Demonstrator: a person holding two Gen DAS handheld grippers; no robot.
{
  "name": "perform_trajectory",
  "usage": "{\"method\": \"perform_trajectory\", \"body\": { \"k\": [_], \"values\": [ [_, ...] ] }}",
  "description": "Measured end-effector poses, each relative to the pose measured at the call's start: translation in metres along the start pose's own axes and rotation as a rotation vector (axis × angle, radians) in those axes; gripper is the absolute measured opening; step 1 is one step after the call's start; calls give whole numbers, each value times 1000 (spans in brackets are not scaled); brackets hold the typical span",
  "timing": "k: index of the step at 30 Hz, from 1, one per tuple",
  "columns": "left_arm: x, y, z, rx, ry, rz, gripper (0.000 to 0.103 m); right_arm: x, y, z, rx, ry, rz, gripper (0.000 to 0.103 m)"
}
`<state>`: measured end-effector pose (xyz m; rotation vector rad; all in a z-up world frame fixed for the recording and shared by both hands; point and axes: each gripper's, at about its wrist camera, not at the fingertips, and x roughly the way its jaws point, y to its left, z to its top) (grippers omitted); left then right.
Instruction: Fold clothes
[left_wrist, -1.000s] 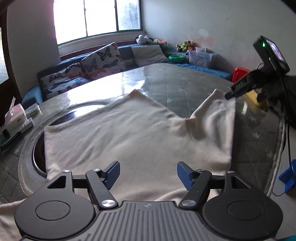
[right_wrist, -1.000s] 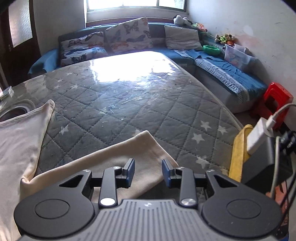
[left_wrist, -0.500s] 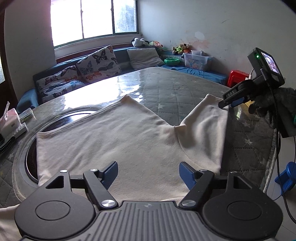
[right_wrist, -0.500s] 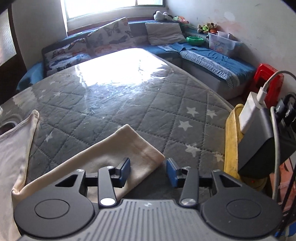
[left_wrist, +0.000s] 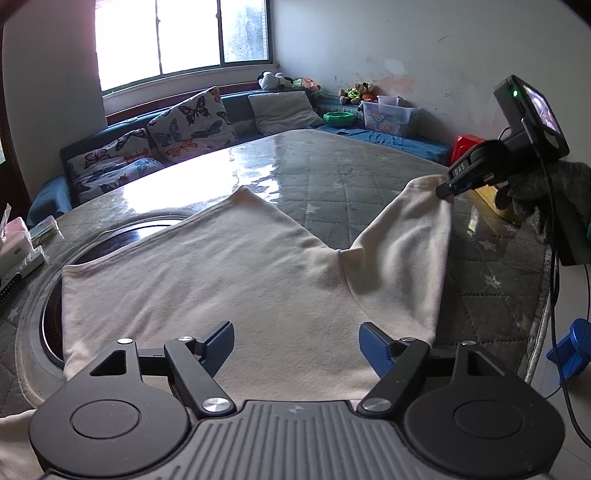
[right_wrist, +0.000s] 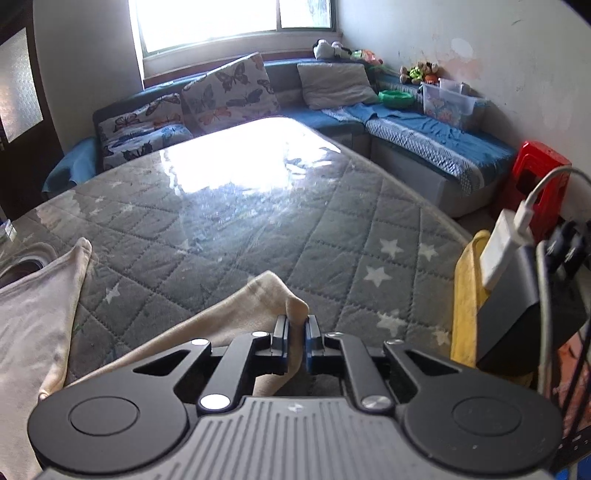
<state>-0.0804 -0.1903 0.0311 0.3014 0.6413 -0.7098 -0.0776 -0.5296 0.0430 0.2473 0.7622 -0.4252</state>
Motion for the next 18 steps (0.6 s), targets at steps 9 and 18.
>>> {"method": "perform_trajectory", "body": {
  "k": [9, 18],
  "values": [
    [8, -6, -1, 14, 14, -5, 77, -1, -3, -5, 4, -2, 26, 7],
    [3, 10, -3, -28, 10, 30, 77, -73, 21, 21, -41, -108, 246, 7]
  ]
}}
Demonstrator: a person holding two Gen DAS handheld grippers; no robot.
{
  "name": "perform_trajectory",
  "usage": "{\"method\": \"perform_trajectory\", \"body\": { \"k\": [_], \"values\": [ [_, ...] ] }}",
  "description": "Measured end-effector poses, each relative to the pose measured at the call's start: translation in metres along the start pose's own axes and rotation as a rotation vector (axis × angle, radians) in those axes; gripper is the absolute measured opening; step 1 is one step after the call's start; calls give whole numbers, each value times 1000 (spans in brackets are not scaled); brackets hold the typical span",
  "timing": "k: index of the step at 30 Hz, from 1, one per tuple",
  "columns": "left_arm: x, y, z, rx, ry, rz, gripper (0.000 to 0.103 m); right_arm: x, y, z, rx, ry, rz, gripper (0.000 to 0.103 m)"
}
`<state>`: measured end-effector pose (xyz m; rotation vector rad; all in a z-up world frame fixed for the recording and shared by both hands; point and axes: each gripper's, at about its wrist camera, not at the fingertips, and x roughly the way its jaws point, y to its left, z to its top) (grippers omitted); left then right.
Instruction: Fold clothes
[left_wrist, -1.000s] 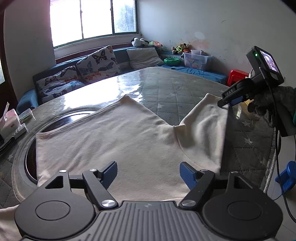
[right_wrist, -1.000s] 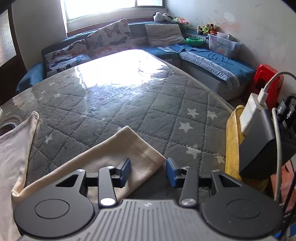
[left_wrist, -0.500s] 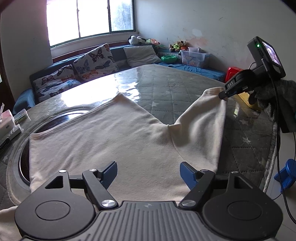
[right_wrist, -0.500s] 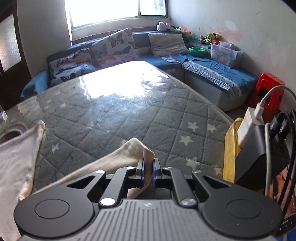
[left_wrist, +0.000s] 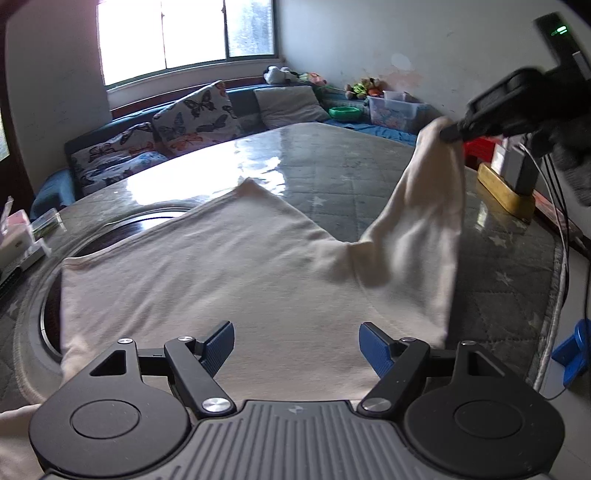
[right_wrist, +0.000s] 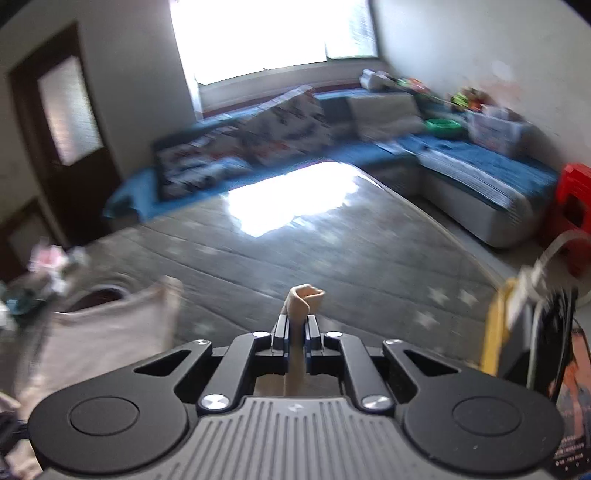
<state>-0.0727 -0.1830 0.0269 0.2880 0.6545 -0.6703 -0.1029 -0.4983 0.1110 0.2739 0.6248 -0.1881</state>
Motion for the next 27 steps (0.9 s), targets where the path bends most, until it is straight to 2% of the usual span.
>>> {"method": "perform_trajectory", "body": {
  "k": [7, 15, 19, 22, 24, 27],
  "values": [
    [-25, 42, -6, -71, -29, 109, 77, -34, 75, 15, -167, -34, 257, 7],
    [-56, 91, -22, -153, -44, 249, 78, -30, 174, 7, -376, 29, 510, 7],
    [-70, 108, -32, -203, -51, 295, 78, -13, 214, -15, -446, 99, 573, 7],
    [-78, 119, -38, -236, -55, 319, 78, 3, 239, -42, -502, 183, 599, 7],
    [-81, 123, -41, -252, -54, 330, 78, 12, 248, -59, -525, 236, 608, 14],
    [-88, 128, -45, -265, -58, 334, 78, 12, 248, -65, -540, 259, 621, 14]
  ]
}}
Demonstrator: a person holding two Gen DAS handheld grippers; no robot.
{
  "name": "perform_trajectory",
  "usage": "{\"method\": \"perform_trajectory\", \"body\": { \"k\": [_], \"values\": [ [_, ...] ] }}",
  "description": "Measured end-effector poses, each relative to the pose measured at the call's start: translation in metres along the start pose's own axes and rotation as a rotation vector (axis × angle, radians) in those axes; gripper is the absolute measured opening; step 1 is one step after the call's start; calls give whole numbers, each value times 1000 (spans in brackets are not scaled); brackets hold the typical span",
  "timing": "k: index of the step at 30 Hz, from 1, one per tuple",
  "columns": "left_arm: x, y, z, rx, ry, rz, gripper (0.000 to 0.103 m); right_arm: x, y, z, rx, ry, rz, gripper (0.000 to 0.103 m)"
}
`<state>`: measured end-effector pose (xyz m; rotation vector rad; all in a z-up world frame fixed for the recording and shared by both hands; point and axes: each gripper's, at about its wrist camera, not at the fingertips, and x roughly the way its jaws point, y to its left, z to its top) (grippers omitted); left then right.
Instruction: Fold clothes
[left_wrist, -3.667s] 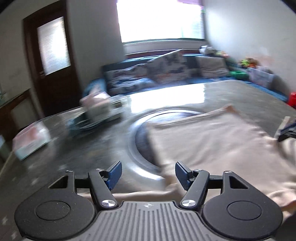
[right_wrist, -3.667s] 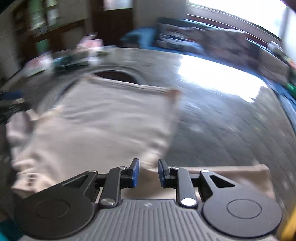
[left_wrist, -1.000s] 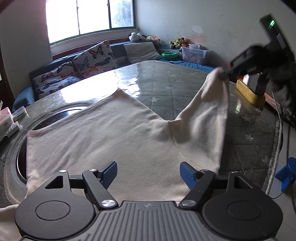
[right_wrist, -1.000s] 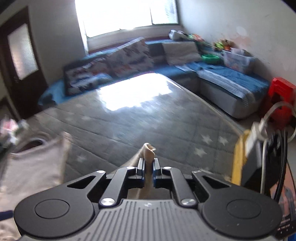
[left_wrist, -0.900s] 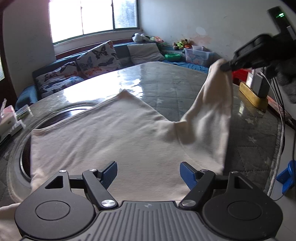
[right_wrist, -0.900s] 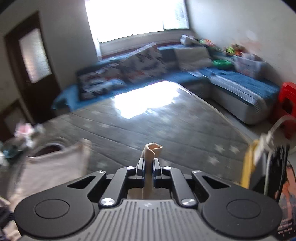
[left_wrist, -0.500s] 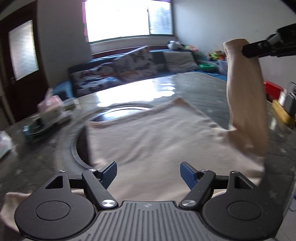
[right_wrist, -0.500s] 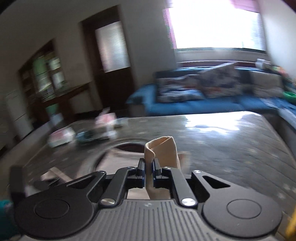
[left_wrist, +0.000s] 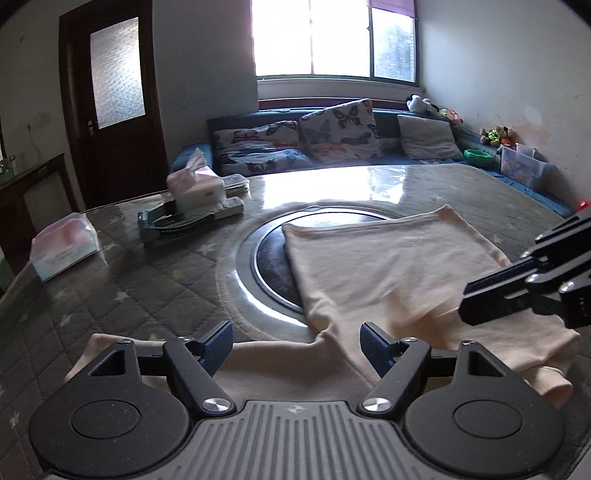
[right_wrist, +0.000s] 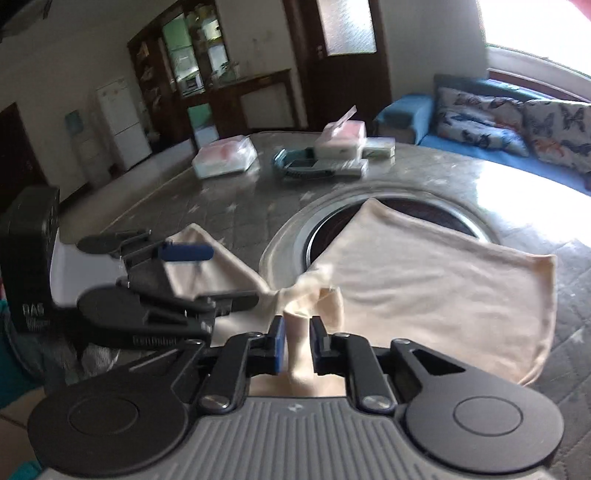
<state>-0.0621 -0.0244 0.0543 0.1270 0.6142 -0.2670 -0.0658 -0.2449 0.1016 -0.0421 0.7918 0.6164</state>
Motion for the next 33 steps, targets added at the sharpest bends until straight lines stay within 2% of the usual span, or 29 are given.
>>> {"method": "perform_trajectory", "body": {
  "k": [3, 8, 11, 17, 20, 25, 26, 27, 33],
  "values": [
    [-2, 0, -1, 1, -3, -19, 78, -13, -10, -4, -9, 5, -47, 15],
    [1, -15, -5, 41, 7, -77, 77, -24, -44, -19, 4, 70, -168, 16],
    [8, -23, -9, 64, 29, -94, 71, -26, -69, -33, -10, 110, -233, 22],
    [18, -31, -15, 100, 71, -106, 55, -17, -97, -43, -49, 152, -235, 27],
    [21, -32, -16, 110, 89, -108, 41, -11, -103, -41, -70, 148, -219, 27],
    [22, -36, -16, 128, 99, -120, 39, 5, -107, -39, -89, 169, -188, 26],
    [21, -37, -16, 131, 99, -124, 39, 6, -107, -39, -90, 172, -186, 16],
    [20, -37, -15, 135, 97, -127, 39, 6, -106, -38, -89, 176, -188, 11],
    [12, -40, -11, 128, 89, -145, 40, -2, -104, -39, -92, 164, -206, 11]
  ]
}}
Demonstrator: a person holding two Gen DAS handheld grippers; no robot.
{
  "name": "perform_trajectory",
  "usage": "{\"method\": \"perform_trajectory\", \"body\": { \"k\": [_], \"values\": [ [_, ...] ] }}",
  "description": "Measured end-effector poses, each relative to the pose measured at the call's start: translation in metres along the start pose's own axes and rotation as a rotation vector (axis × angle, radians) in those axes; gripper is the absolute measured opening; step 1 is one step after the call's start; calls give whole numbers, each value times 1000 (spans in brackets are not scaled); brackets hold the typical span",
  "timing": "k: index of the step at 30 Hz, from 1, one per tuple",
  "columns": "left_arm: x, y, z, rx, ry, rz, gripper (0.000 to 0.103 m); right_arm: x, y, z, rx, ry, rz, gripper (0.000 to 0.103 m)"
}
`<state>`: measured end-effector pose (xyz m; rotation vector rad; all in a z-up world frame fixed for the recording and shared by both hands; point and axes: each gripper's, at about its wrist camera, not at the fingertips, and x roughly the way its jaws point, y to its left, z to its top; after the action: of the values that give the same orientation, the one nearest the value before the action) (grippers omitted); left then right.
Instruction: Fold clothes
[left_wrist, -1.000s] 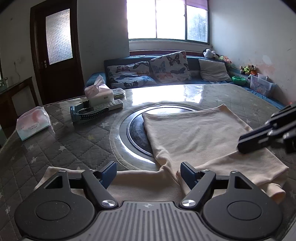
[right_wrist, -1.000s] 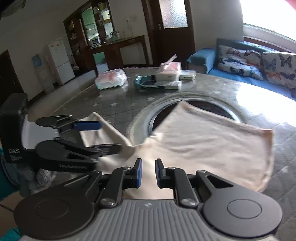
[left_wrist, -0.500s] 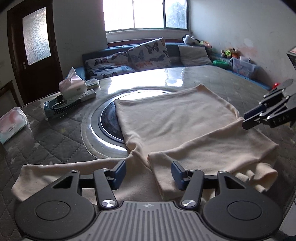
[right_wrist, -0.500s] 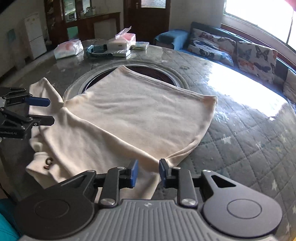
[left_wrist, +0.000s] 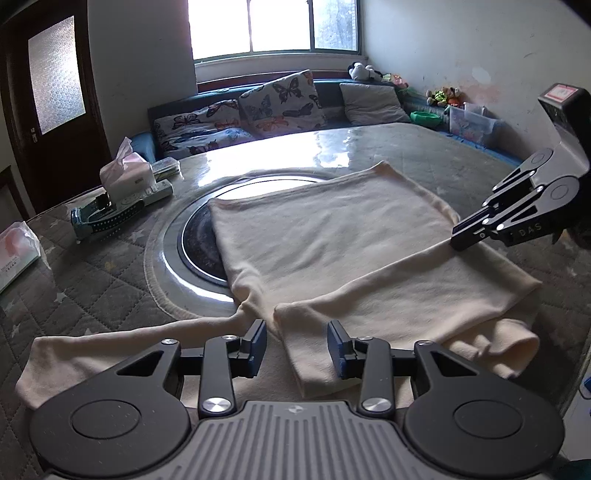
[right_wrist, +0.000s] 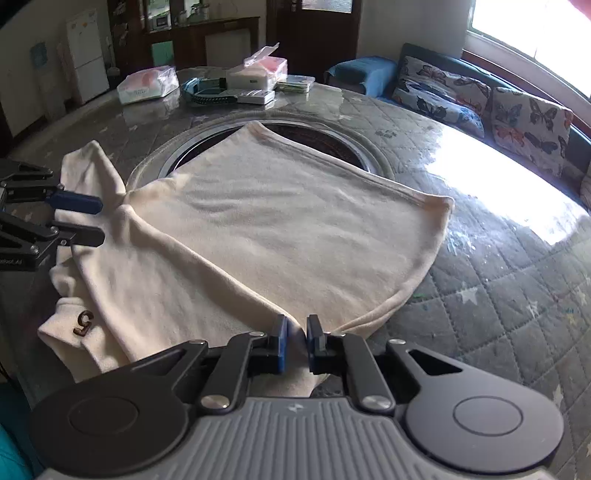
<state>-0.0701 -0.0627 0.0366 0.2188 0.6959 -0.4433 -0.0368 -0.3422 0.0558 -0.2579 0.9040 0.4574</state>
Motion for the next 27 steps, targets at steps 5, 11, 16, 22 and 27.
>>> {"method": "perform_trajectory", "body": {
  "k": [5, 11, 16, 22, 27],
  "values": [
    [-10, 3, 0, -17, -15, 10, 49, -14, -1, 2, 3, -37, -6, 18],
    [-17, 27, -8, -111, -27, 113, 49, -22, 10, 3, 6, -66, 12, 23],
    [-26, 61, -22, -216, -20, 243, 52, -17, 29, 6, -8, -77, 61, 23],
    [-31, 102, -40, -338, 11, 390, 58, -6, 61, 15, -62, -78, 134, 27],
    [-35, 134, -52, -454, 24, 500, 67, 6, 97, 27, -122, -95, 210, 27]
  ]
}}
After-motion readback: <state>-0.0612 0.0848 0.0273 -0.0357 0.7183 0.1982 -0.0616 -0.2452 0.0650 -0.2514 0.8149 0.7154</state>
